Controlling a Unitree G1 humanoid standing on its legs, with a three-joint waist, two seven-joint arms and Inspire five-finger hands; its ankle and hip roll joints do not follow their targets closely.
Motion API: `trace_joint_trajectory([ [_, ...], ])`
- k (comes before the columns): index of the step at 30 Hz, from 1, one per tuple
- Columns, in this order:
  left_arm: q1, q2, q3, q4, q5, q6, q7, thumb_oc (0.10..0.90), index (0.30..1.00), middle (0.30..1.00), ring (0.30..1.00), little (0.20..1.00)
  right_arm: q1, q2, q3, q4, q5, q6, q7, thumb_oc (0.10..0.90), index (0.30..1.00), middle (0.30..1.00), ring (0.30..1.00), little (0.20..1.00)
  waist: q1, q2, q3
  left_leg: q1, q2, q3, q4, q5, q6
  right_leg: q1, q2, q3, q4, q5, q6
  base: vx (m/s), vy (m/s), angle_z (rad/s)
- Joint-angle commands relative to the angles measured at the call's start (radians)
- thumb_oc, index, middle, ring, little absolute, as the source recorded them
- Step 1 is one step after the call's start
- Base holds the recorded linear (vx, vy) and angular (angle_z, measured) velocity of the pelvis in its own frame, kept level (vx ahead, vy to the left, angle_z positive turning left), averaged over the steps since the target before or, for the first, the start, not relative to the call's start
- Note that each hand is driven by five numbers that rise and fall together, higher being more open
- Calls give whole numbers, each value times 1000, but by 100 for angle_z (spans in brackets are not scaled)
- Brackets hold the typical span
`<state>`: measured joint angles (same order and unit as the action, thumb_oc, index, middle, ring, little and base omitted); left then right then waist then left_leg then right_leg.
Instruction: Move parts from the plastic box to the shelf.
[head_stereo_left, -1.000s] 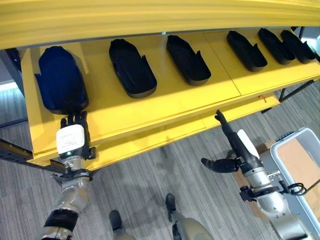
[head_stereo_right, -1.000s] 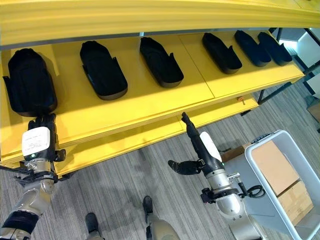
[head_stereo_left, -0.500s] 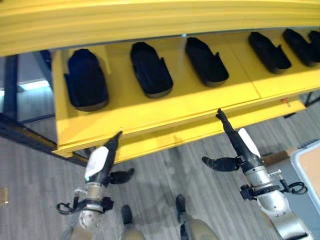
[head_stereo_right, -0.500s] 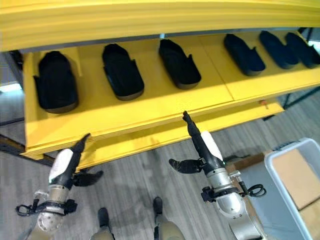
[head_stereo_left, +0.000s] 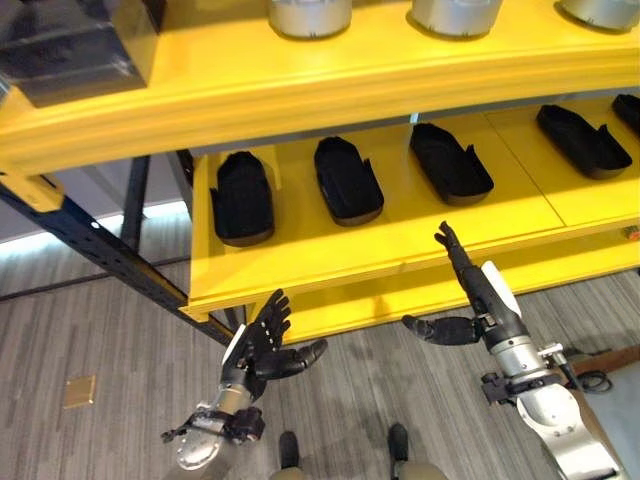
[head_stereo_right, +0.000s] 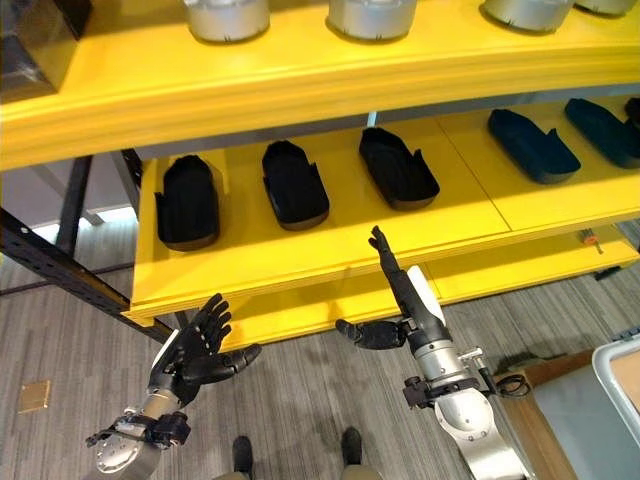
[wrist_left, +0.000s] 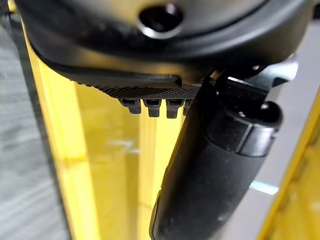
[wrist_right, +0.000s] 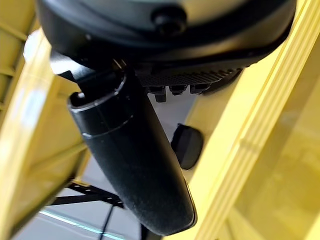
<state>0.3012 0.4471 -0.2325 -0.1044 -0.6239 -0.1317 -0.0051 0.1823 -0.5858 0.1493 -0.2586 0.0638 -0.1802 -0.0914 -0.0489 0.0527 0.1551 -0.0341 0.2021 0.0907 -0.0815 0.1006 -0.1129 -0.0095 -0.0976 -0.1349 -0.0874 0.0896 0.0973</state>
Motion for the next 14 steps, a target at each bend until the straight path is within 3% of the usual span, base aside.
trace_joint_trajectory([
  [1, -38, 63, 29, -27, -23, -89, -43, 900, 1000, 1000, 1000, 1000, -27, 6, -32, -43, 79, -93, 11, 900, 1000, 1000, 1000, 1000, -8, -80, -77, 63, 16, -10, -6, -31, -9, 60, -55, -19, 0, -35, 53, -16, 23, 12],
  [14, -41, 35, 63, 9, 19, -82, -33, 900, 1000, 1000, 1000, 1000, -27, 20, 15, -39, 222, -75, 73, 900, 1000, 1000, 1000, 1000, -7, -82, -128, 84, -4, -9, -6, -47, 6, 78, -82, -5, 0, -28, 64, -11, 15, 2],
])
